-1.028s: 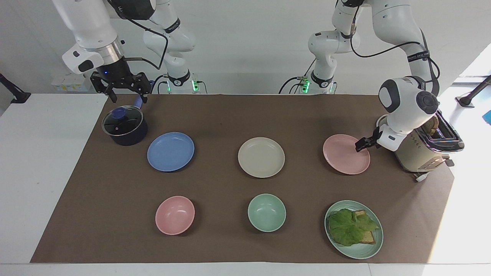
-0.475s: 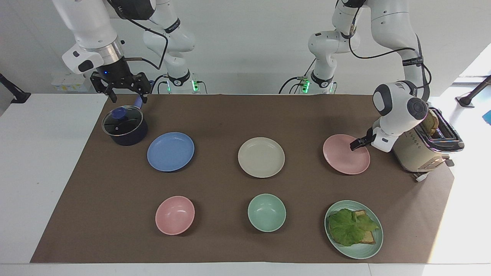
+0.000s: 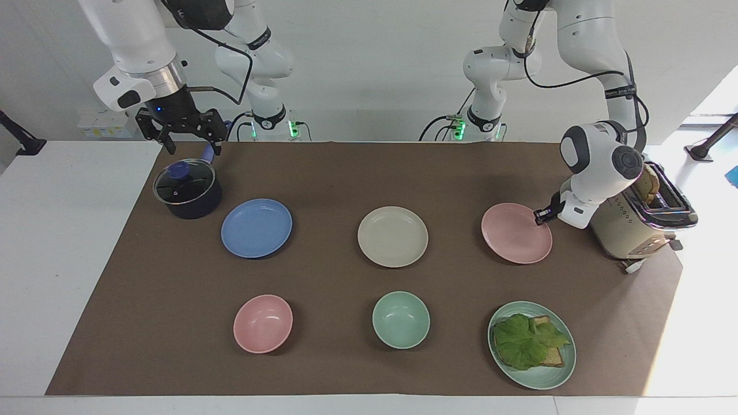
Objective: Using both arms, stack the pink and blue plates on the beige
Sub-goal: 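Reach the left gripper to the pink plate rim and grasp it, then carry the pink plate with the left gripper onto the beige plate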
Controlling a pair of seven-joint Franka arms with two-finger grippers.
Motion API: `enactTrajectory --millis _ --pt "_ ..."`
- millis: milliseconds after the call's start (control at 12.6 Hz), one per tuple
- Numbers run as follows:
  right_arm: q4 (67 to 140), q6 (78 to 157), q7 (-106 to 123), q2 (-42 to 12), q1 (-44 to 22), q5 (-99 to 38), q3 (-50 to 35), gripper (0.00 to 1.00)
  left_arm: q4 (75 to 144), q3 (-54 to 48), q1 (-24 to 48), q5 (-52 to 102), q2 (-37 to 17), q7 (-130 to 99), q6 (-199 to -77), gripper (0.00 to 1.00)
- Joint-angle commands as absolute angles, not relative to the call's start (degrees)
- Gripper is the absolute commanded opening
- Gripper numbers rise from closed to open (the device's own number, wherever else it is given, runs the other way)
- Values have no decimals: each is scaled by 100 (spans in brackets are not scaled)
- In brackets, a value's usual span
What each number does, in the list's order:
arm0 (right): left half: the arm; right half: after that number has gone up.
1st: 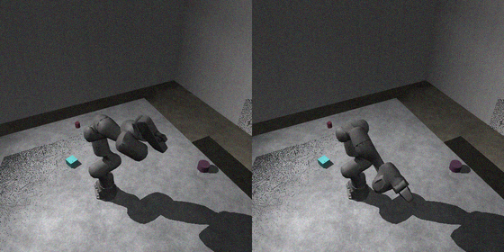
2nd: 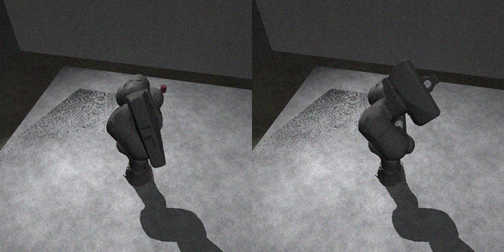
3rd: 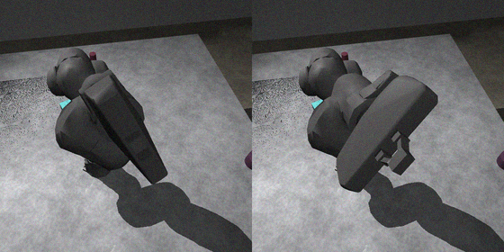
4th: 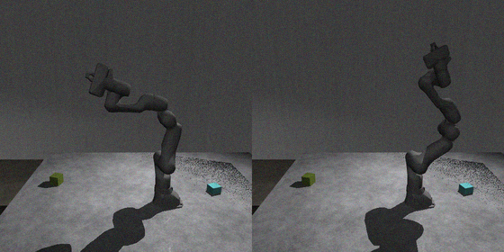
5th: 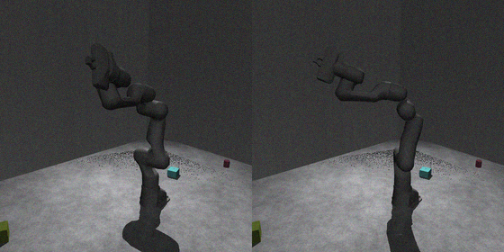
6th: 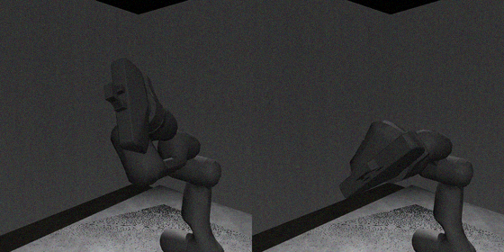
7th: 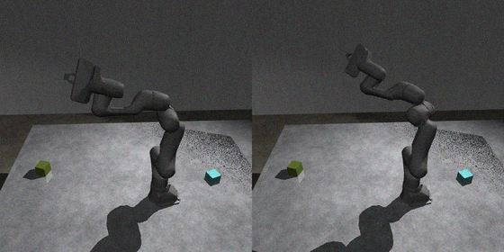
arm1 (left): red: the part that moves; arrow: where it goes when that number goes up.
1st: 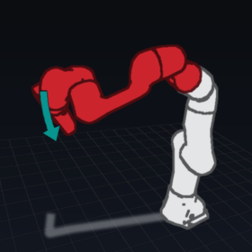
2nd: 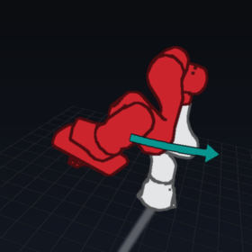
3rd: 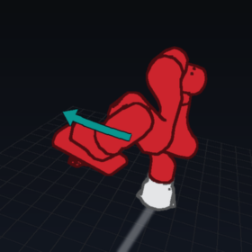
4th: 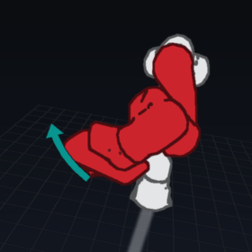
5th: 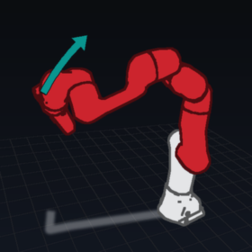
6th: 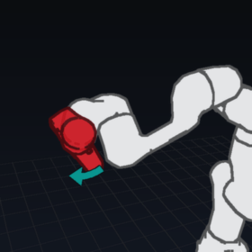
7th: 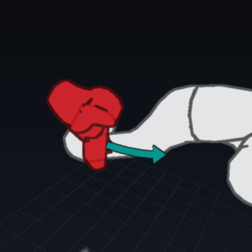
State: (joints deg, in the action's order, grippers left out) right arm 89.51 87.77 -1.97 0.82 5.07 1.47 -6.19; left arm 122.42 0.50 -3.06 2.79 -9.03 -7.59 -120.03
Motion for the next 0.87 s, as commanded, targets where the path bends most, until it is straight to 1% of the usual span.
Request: enactTrajectory --millis 0,237,316,475,633,791 --pt "9026 8710 -246 176 580 123 -659 100 11850 79 -123 299 -879 -721 -11377 0" --pt "9018 8710 -246 176 580 123 -659 100 10936 27 -79 465 -861 -904 -10067 0" --pt "9026 8710 -246 176 580 123 -659 100 10751 26 86 683 -835 -1201 -9855 0" --pt "9026 8710 -246 176 580 123 -659 100 10670 -35 438 861 -782 -1904 -9721 0" --pt "9026 8710 -246 176 580 123 -659 100 10687 -79 1043 1115 -773 -2686 -9896 0" --pt "9026 8710 -246 184 580 123 -650 100 10958 -79 1676 1308 -625 -3022 -10324 0"
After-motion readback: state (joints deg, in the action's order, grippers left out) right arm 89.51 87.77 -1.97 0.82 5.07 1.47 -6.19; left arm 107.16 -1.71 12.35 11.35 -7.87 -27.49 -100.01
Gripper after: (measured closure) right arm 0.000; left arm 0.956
